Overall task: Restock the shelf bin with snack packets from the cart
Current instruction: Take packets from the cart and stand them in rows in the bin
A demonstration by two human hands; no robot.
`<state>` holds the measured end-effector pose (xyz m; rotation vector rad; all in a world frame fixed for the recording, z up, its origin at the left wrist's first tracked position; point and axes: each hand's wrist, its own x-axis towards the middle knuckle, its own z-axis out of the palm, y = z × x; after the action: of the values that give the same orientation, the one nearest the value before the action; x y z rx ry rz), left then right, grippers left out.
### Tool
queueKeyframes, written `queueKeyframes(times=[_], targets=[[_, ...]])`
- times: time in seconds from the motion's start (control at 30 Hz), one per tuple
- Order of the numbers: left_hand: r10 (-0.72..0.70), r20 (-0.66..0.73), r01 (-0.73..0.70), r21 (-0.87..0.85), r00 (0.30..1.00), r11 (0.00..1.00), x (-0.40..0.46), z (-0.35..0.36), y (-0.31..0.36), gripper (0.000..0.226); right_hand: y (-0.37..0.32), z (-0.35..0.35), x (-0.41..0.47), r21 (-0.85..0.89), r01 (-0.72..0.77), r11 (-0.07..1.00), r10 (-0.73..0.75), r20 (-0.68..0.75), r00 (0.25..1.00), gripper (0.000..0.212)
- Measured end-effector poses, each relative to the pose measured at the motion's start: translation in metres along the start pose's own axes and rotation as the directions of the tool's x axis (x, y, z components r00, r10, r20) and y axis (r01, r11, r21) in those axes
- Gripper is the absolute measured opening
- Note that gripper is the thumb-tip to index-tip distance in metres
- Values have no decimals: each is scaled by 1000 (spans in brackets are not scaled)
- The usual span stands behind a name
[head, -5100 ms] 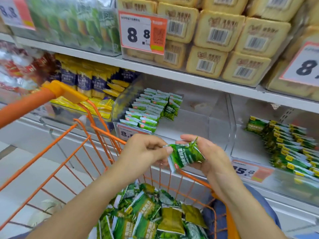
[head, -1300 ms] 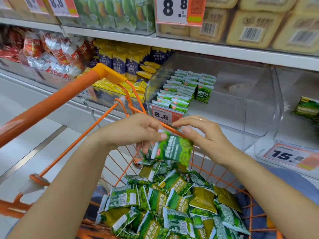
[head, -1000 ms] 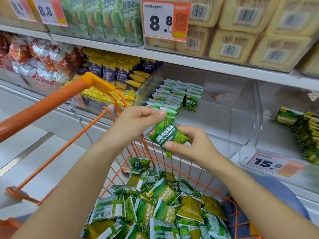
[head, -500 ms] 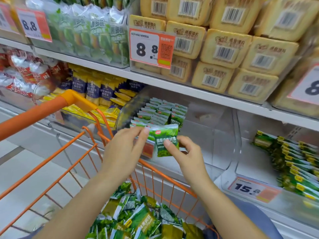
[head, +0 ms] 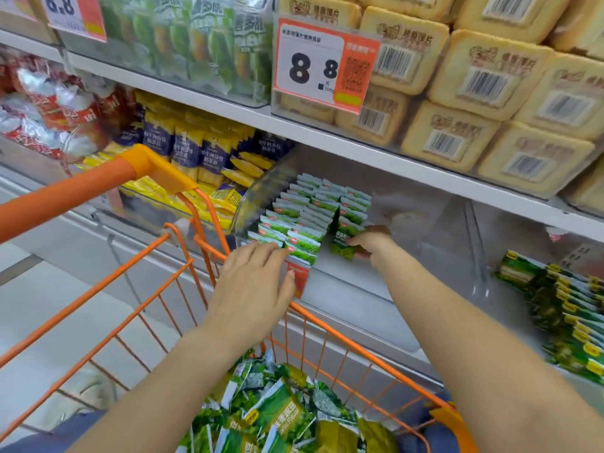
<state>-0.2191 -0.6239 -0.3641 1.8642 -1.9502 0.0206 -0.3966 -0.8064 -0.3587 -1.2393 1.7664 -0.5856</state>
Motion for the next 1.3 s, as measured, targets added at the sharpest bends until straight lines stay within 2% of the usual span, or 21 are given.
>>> queueKeyframes(times=[0.07,0.13,0.23,0.3,0.47,0.7,0.83,1.0,1.1,1.13,1.2,1.27,1.3], targets=[[-1,2,1,-2,1000,1000,0,-1,0,53,0,4,10,18,13,1000,-13,-19,1000,42],[0,2,0,1,1000,1000,1,0,-1,51,1,8,17,26,40,999,-39,-57,998,45],[-3,-9,3,1,1000,1000,2,1,-1,48,-1,13,24,-153,36,988,-71,-231,970,50],[-6,-13,6,-6,1000,1000,4,1,-1,48,0,14,25,-219,64,974,-125,-275,953,53],[-5,-14,5,-11,1000,1000,4,0,0,47,11,15,32,-232,-7,973,-52,-245,968,37],[6,-35,-7,-22,999,1000,4,3,1,45,8,16,39,-395,30,918,-107,-173,979,26],[19,-46,-20,-14,999,1000,5,5,-1,46,9,15,41,-370,62,927,-130,-162,978,28],[40,-36,-41,-19,999,999,4,4,-2,48,13,13,41,-192,61,980,-88,-137,987,30],[52,5,-52,-35,999,998,4,-1,-3,52,13,2,32,-71,21,997,-27,-88,996,75],[49,32,-48,-51,998,998,4,-3,-3,52,11,-3,26,-62,35,997,-41,-103,994,79],[51,73,-46,-66,996,997,5,-8,-3,47,7,-13,4,-77,154,985,-166,-188,968,68],[82,13,-81,-89,997,993,4,-17,0,40,5,-19,-39,-122,371,921,-390,-280,877,45],[100,-49,-106,-122,994,987,2,-24,5,35,7,-19,-65,-127,488,863,-503,-281,817,33]])
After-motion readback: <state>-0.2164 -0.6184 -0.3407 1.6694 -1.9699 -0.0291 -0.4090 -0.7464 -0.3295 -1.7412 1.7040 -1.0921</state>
